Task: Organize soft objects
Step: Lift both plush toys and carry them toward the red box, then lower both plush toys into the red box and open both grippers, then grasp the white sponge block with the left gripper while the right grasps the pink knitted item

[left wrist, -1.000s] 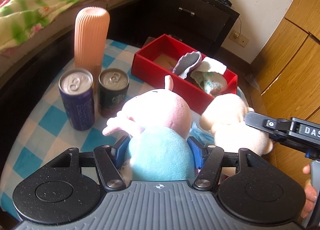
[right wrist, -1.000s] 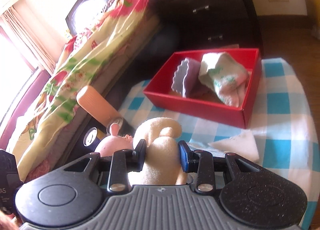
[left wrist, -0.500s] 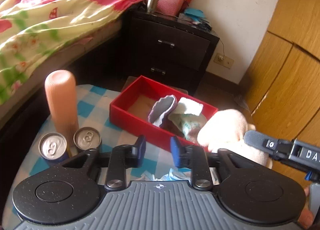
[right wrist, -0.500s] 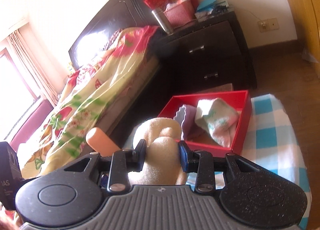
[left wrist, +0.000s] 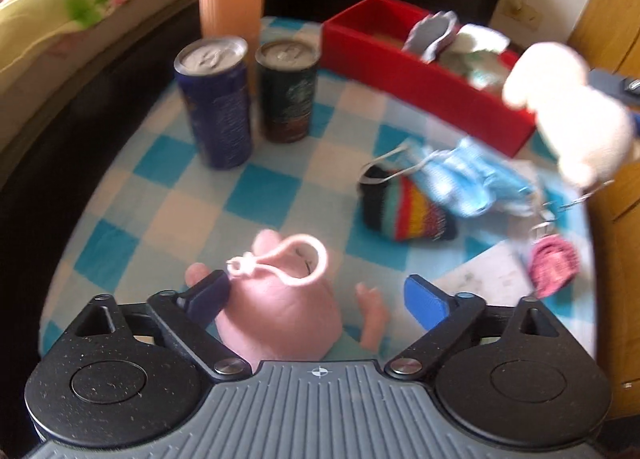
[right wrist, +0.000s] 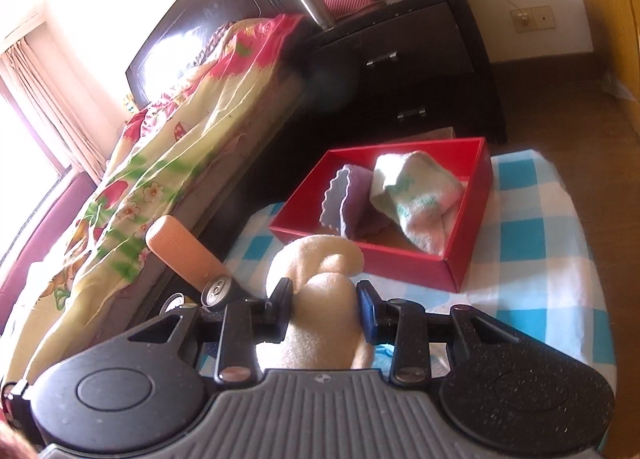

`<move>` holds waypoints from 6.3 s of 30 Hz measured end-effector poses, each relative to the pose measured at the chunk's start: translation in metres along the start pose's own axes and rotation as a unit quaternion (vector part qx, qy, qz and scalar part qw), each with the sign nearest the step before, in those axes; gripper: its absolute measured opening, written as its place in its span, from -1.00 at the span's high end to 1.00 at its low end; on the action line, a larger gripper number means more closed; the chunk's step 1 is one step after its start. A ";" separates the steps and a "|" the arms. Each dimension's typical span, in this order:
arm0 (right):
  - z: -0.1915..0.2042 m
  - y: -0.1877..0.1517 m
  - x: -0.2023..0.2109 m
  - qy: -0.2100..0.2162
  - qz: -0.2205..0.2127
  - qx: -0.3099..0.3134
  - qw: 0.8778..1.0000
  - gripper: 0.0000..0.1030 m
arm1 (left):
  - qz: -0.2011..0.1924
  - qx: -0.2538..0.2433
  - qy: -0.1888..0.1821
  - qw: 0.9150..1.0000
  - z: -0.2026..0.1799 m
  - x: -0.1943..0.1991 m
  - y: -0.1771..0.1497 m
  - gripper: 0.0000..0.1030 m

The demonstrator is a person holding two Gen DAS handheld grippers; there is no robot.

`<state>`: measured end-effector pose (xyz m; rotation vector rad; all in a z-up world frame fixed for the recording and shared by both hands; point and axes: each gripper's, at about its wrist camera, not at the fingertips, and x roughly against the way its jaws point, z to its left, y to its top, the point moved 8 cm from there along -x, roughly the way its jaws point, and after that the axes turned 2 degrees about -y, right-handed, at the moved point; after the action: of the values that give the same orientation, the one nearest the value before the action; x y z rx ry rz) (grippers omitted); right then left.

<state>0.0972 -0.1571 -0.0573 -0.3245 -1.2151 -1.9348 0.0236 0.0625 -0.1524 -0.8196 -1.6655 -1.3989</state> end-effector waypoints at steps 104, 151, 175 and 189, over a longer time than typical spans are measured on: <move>-0.065 0.121 -0.112 -0.147 -0.108 0.044 0.982 0.54 | -0.229 -0.027 -0.002 0.973 -0.105 -0.050 0.273 -0.77; -0.011 0.011 0.029 -0.194 -0.093 0.125 0.968 0.39 | -0.109 -0.144 -0.071 0.981 -0.105 0.019 0.046 -0.77; -0.039 -0.028 0.021 -0.196 -0.032 0.103 0.975 0.39 | 0.017 -0.264 -0.050 0.963 -0.141 -0.051 -0.042 -0.59; -0.053 -0.037 0.007 -0.197 0.001 0.088 0.976 0.39 | 0.022 -0.253 -0.053 0.966 -0.141 -0.050 -0.046 -0.14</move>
<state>0.0751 -0.1971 -0.1033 -0.6368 -1.6288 -1.7938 0.0309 -0.0843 -0.2076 -1.2247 -1.3678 -1.8073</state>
